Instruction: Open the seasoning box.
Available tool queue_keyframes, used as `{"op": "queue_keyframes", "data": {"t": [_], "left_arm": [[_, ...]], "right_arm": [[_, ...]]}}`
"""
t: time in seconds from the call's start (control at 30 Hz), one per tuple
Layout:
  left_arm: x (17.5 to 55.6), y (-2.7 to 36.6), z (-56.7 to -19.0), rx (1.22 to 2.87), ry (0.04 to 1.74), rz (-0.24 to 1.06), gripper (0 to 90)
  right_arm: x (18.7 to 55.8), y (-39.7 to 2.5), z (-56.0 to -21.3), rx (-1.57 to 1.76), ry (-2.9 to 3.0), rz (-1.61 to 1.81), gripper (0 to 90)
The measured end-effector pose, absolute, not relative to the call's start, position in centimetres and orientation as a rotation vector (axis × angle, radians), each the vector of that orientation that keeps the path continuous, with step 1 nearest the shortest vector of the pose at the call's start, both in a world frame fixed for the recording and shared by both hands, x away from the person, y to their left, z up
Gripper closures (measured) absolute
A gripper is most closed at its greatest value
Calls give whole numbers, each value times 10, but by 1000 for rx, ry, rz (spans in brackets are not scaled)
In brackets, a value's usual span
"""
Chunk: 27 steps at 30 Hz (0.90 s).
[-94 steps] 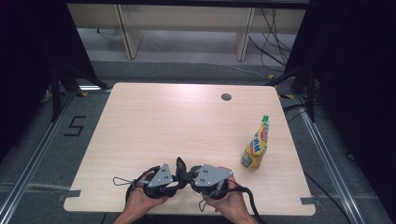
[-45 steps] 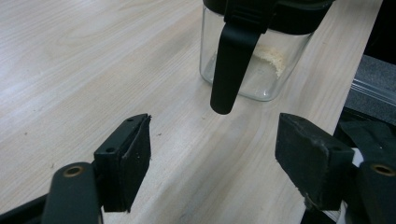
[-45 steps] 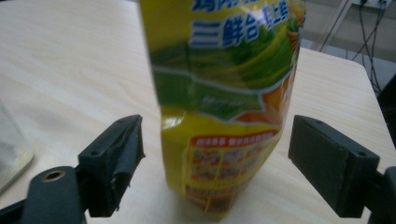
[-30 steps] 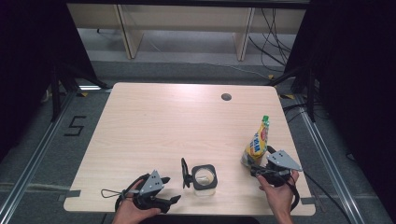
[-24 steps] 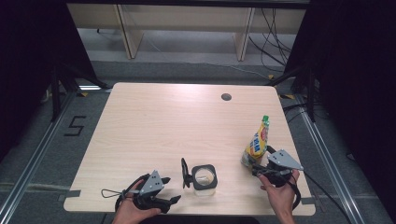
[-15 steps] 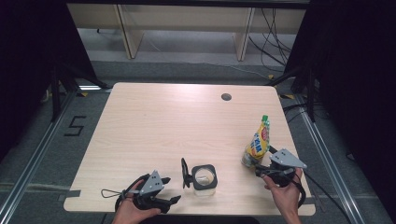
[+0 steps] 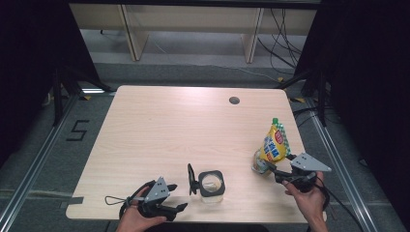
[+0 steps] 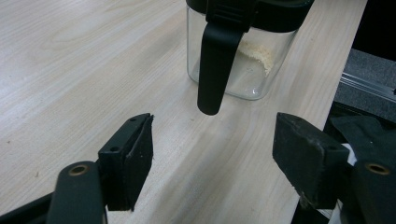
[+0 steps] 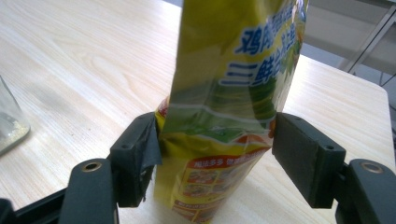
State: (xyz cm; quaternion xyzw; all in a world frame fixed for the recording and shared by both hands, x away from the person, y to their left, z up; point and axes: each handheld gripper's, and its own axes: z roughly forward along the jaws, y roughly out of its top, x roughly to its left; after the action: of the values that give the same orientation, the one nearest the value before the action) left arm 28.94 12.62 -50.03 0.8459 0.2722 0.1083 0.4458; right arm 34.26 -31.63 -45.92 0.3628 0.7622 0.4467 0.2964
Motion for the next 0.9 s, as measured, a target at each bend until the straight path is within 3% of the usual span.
{"op": "queue_keyframes", "data": {"t": [0.17,0.43,0.67,0.9], "left_arm": [[288,125,-501,2072,685,254,286],[289,126,-500,2087,661,264,282],[288,123,-501,2097,638,257,278],[288,123,-501,2097,644,264,272]], "right_arm": [[342,-312,-459,943,2009,1159,332],[342,-292,-463,1096,1873,1211,231],[348,-287,-475,1223,1803,1274,236],[356,-293,-467,1078,1901,1225,287]]}}
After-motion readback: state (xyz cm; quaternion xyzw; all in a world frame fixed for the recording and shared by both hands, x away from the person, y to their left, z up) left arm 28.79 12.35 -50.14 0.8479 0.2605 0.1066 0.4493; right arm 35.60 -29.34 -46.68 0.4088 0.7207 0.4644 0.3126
